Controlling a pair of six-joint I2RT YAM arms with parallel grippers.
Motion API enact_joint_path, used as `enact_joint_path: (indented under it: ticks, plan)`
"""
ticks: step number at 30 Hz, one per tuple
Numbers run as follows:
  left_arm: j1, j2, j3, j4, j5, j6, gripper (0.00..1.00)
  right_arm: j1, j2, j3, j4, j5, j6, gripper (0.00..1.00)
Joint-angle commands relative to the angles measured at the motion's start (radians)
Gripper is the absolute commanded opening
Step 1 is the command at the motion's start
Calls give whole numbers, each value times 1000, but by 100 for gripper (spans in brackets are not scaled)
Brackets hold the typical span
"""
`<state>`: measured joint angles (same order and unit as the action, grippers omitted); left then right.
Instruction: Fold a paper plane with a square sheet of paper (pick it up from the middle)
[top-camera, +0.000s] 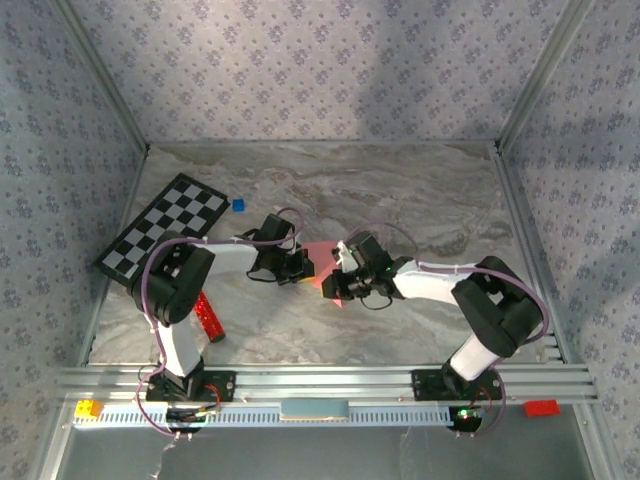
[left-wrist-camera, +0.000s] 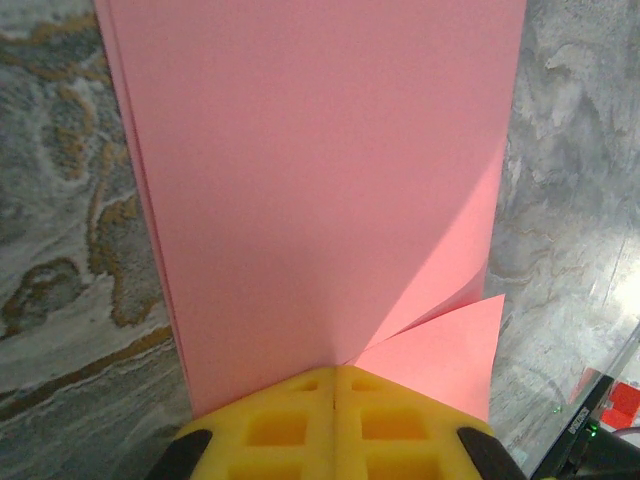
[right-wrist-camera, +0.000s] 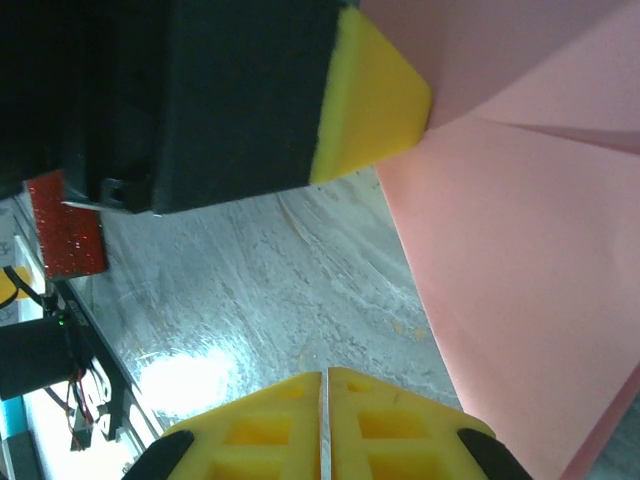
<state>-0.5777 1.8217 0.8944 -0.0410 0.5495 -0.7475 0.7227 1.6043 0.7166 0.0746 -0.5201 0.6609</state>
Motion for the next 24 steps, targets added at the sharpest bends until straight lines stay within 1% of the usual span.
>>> enact_joint_path:
  ticks: [1,3,7,12,16,24]
  plan:
    - [5,51,-14,-79,-72,28,0,6,46,22,-54,11,-24,11]
    - [4,51,-15,-79,-73,27,0,-5,60,7,-43,31,-24,11]
    - [4,51,-15,-83,-74,32,0,-34,60,-50,20,25,6,11]
    - [4,53,-13,-85,-79,33,0,-54,63,-98,63,-34,31,12]
    - [7,54,-13,-85,-82,33,0,-59,48,-137,91,-40,51,12]
    - [15,56,-20,-85,-82,36,0,-62,-20,-174,33,-37,21,13]
